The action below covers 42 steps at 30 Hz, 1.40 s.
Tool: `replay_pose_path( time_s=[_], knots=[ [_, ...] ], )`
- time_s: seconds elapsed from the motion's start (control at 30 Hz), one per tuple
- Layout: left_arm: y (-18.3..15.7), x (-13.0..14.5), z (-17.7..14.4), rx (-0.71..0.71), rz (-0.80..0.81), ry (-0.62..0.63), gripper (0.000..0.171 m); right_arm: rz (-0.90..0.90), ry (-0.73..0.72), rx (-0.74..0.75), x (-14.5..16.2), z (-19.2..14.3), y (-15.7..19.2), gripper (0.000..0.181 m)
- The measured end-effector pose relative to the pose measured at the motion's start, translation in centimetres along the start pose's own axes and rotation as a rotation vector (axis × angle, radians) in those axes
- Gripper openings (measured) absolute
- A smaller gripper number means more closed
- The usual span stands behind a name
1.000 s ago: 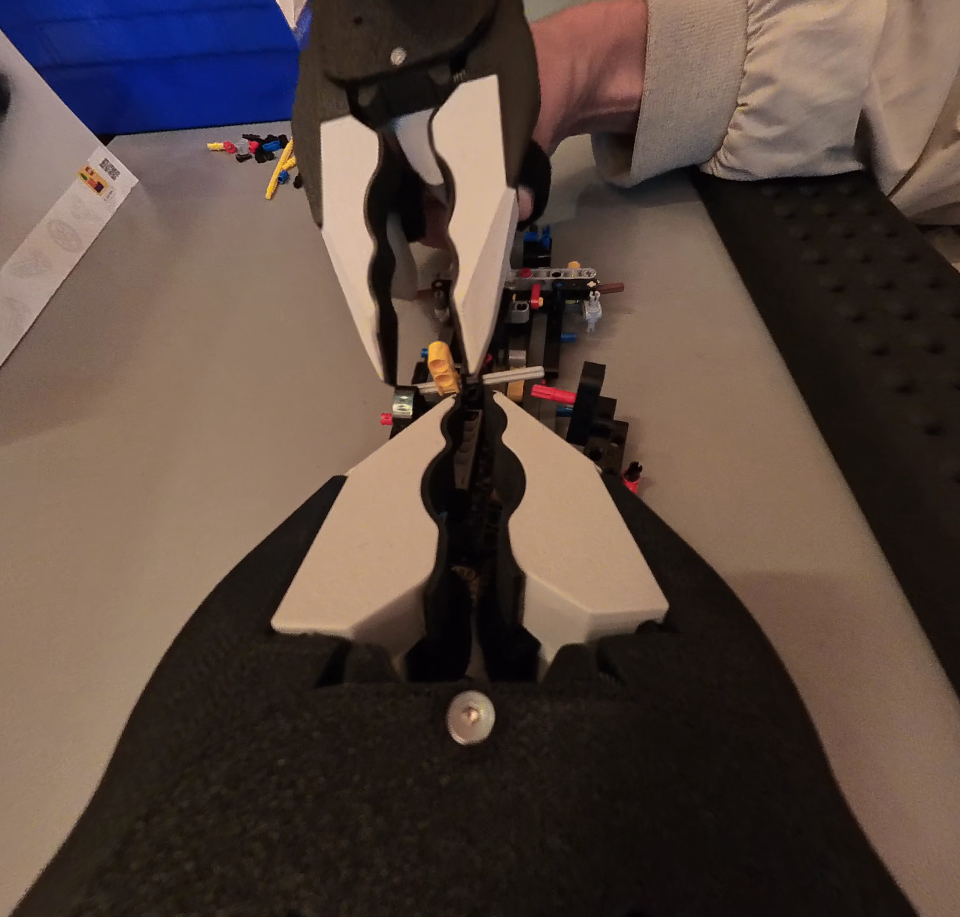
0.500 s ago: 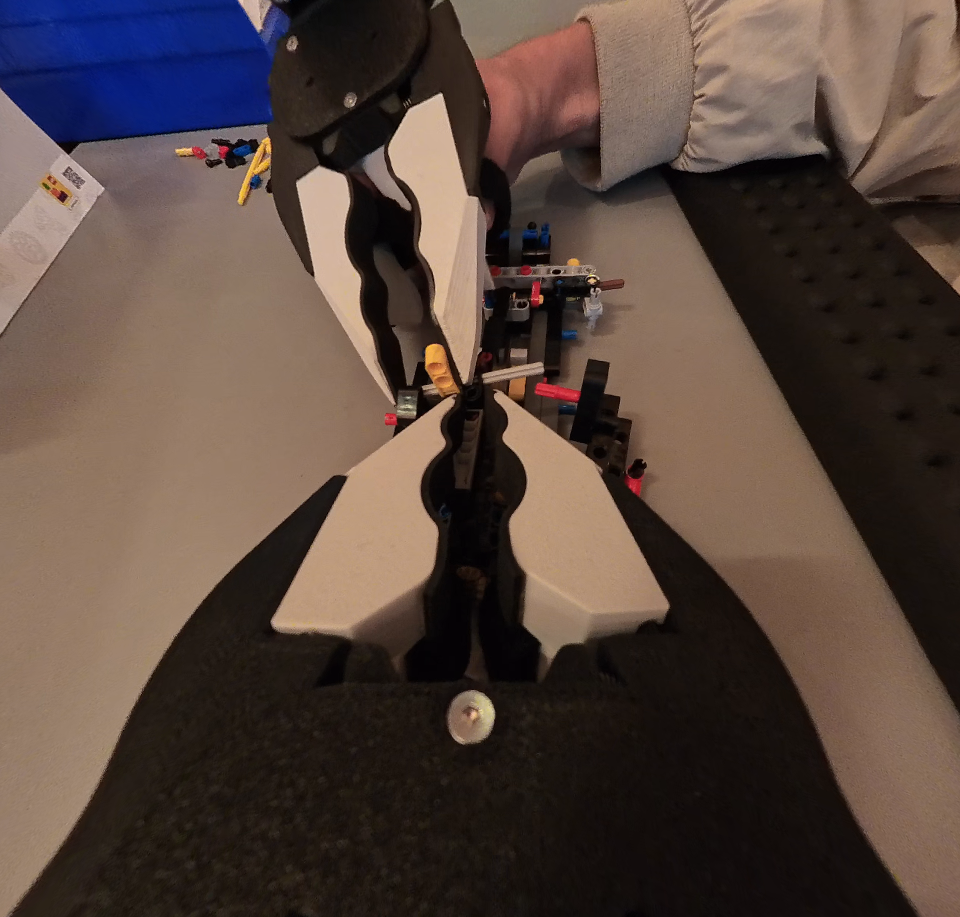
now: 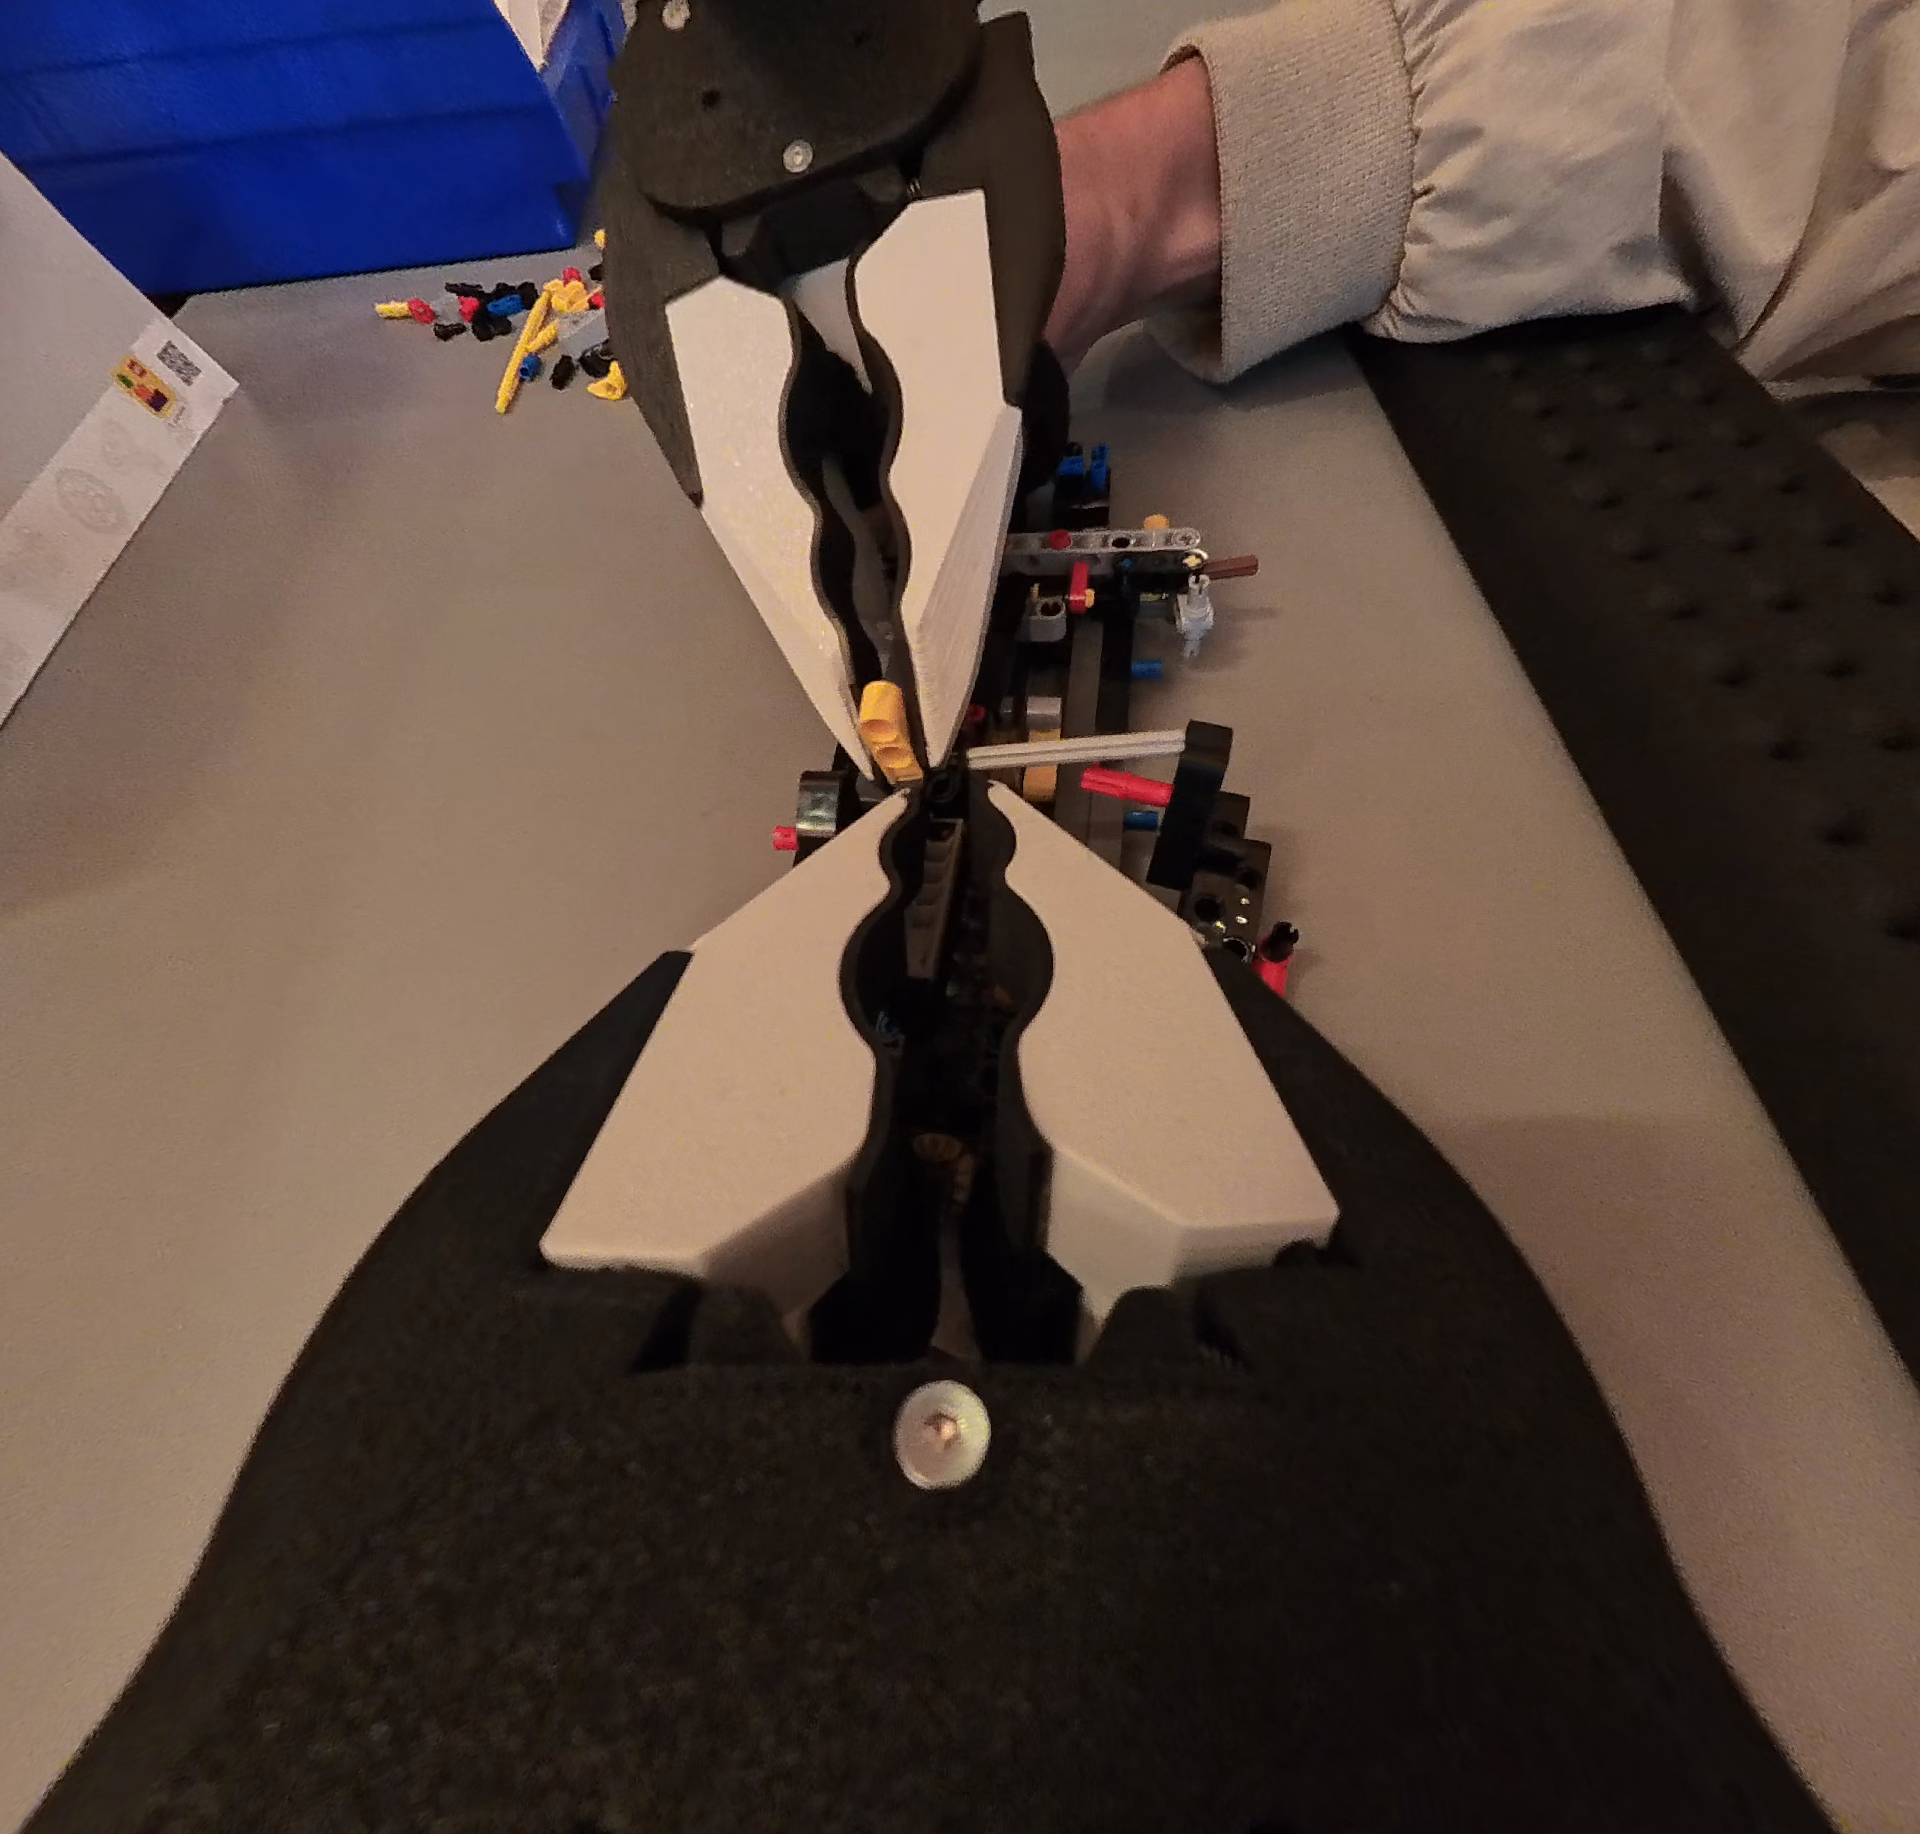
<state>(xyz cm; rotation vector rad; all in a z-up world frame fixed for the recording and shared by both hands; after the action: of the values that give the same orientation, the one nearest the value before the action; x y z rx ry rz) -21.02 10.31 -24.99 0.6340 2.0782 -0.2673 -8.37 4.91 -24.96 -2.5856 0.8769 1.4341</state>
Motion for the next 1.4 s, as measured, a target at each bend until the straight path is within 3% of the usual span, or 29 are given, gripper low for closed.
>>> replay_pose_path(
  time_s=[0.43,0.63,0.87,0.97,1.03,1.17,1.4],
  knots=[
    [0.0,-0.1,0.1,-0.004,-0.012,0.000,0.009,0.090,-0.040,-0.040,-0.4,-0.5,-0.3,0.006],
    [0.0,-0.1,0.2,-0.064,0.024,0.004,0.009,-0.004,-0.020,0.134,-0.5,-0.6,0.2,0.006],
    [0.1,-0.2,0.4,-0.059,0.006,0.004,0.009,0.117,-0.031,0.054,-0.4,-0.8,-0.4,0.009],
    [0.2,-0.4,0.6,-0.132,-0.018,0.008,0.009,0.221,0.047,0.229,-0.8,-2.6,0.3,0.035],
    [0.1,-0.5,0.9,-0.220,-0.018,0.016,0.009,0.329,0.009,0.266,-0.8,-3.3,2.1,0.024],
    [-0.7,-0.9,1.5,-0.361,0.010,0.034,0.009,0.656,-0.029,0.241,0.2,-2.2,3.6,0.027],
    [-0.8,-1.2,1.8,-0.359,-0.054,0.037,0.008,0.709,0.167,0.286,-0.4,-0.6,2.5,0.006]
  ],
)
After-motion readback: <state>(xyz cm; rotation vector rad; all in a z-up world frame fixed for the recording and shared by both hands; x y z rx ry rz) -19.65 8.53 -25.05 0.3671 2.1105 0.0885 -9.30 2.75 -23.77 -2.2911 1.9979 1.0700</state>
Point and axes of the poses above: each gripper's, where its closed fingertips meet, z out along the fingers, x out of its underside, y = z × x across the jaws, the point moved 8 cm from there along -z, back along the fingers, and after that the axes turned 8 degrees about y, right-handed, at the moved point
